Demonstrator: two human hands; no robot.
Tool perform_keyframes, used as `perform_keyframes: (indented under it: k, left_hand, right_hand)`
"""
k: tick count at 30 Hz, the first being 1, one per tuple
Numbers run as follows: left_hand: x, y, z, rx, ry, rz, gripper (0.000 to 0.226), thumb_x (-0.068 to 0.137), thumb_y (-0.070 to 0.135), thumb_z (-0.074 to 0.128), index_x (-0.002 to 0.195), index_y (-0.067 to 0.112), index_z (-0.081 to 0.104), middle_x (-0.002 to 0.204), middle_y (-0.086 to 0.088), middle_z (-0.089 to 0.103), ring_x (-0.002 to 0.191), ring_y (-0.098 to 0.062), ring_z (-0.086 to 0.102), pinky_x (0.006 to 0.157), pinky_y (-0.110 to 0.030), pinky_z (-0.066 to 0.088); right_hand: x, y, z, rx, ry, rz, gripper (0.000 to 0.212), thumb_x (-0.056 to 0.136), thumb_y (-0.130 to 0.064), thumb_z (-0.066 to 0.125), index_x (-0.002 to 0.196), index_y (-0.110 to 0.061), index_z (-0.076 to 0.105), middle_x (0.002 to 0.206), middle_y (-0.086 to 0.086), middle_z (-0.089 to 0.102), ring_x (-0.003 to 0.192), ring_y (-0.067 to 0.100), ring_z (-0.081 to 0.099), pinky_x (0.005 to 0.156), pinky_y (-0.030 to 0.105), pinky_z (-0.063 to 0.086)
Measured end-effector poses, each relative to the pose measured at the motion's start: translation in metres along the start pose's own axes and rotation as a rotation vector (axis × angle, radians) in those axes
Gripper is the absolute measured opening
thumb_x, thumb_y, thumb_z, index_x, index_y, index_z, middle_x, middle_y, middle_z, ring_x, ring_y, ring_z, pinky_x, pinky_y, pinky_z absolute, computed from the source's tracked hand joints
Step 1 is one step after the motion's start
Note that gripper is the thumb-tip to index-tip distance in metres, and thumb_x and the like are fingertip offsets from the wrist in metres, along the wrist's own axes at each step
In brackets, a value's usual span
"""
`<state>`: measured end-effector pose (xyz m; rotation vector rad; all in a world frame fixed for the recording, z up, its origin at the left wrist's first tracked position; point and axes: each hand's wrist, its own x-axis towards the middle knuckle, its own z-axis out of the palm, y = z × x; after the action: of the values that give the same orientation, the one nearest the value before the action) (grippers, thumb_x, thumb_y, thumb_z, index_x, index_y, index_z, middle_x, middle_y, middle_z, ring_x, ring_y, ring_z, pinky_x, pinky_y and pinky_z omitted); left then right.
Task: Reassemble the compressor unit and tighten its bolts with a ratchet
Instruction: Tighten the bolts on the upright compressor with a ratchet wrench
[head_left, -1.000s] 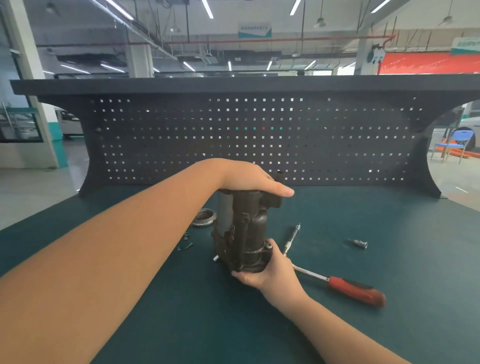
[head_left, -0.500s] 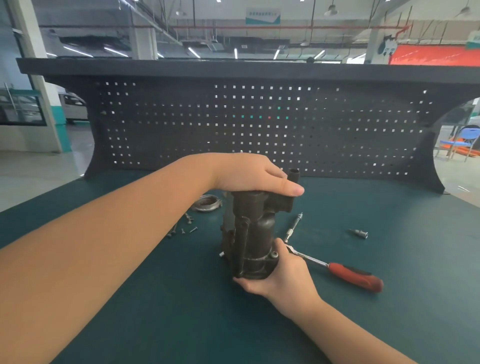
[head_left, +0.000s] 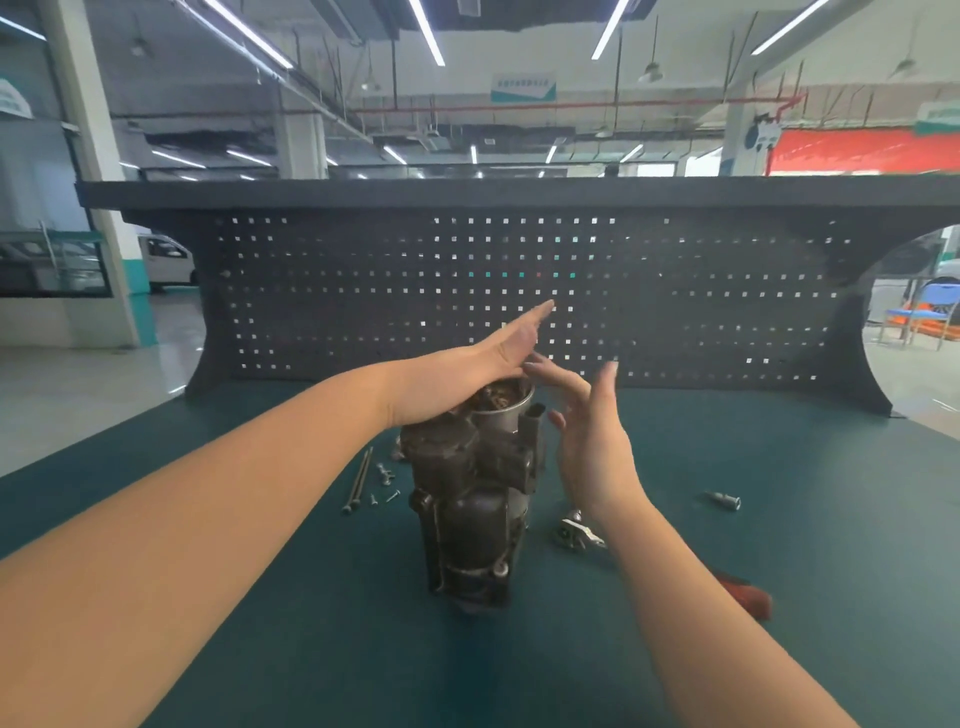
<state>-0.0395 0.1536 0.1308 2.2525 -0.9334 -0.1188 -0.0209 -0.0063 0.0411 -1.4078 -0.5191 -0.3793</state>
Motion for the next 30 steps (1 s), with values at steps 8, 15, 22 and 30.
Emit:
perform_keyframes:
  k: [8, 15, 22, 30]
  left_hand:
    - [0.029, -0.004, -0.001, -0.022, 0.292, 0.002, 0.08, 0.08, 0.083, 0.008, 0.151, 0.047, 0.017, 0.158, 0.012, 0.014, 0.139, -0.006, 0.031, 0.114, -0.025, 0.022]
    - [-0.014, -0.046, 0.046, -0.496, 1.203, 0.117, 0.035, 0.096, 0.056, 0.031, 0.104, 0.034, 0.058, 0.113, 0.012, 0.062, 0.114, -0.01, 0.058, 0.109, -0.04, 0.04]
    - [-0.043, -0.073, 0.154, -0.436, 0.765, 0.061, 0.067, 0.072, 0.079, 0.053, 0.122, 0.036, 0.051, 0.117, 0.027, 0.062, 0.113, 0.007, 0.057, 0.089, -0.006, 0.041]
    - [-0.05, -0.087, 0.141, -0.379, 0.657, 0.02, 0.039, 0.087, 0.048, 0.044, 0.126, 0.044, 0.04, 0.117, 0.046, 0.053, 0.113, 0.021, 0.049, 0.087, 0.002, 0.034]
  right_hand:
    - [0.039, 0.01, 0.01, 0.015, -0.123, 0.038, 0.043, 0.081, -0.015, 0.05, 0.105, -0.045, 0.067, 0.101, -0.009, 0.072, 0.1, 0.016, 0.066, 0.087, 0.036, 0.053]
    - [0.048, 0.014, -0.002, 0.231, 0.125, 0.375, 0.015, 0.071, -0.014, 0.058, 0.069, -0.013, 0.073, 0.079, 0.001, 0.07, 0.08, 0.024, 0.058, 0.087, 0.043, 0.049]
    - [0.048, 0.012, -0.002, 0.264, 0.123, 0.331, 0.027, 0.08, -0.006, 0.053, 0.062, -0.013, 0.071, 0.069, 0.0, 0.069, 0.068, 0.02, 0.06, 0.074, 0.033, 0.048]
    - [0.053, 0.015, 0.009, 0.121, 0.067, 0.161, 0.035, 0.075, -0.006, 0.057, 0.051, -0.027, 0.072, 0.055, -0.016, 0.062, 0.071, 0.017, 0.059, 0.088, 0.045, 0.053]
